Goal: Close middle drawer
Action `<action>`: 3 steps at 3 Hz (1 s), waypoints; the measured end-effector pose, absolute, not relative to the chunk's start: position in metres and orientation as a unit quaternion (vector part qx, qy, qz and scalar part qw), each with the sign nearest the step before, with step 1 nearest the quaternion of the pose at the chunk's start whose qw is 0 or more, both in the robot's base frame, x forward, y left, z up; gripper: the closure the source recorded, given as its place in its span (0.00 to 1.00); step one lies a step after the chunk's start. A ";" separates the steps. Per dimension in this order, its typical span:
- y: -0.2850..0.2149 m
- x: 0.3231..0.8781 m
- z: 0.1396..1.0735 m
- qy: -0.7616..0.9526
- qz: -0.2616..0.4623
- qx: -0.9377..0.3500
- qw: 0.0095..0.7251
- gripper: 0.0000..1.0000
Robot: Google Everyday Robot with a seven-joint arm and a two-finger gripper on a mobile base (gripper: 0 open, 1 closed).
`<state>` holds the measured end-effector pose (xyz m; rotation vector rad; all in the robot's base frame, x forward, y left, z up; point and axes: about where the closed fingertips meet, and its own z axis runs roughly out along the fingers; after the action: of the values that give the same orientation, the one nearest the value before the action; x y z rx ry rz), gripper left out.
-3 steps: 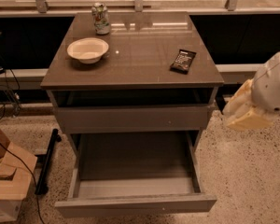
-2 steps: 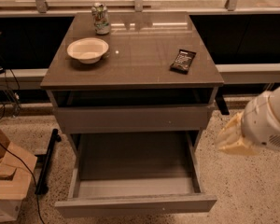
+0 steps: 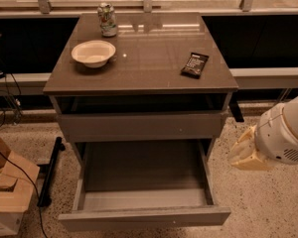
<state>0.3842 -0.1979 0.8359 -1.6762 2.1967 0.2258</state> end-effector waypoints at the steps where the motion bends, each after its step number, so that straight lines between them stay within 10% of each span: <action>1: -0.191 0.385 0.825 0.782 0.081 -0.592 0.176 1.00; 3: -0.157 0.378 0.736 0.800 0.116 -0.566 0.163 1.00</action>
Offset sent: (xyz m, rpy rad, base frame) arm 0.0039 0.0501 -0.1040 0.0492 0.1190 -0.0433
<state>0.3780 -0.1568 0.7356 -1.6138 2.2805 0.3321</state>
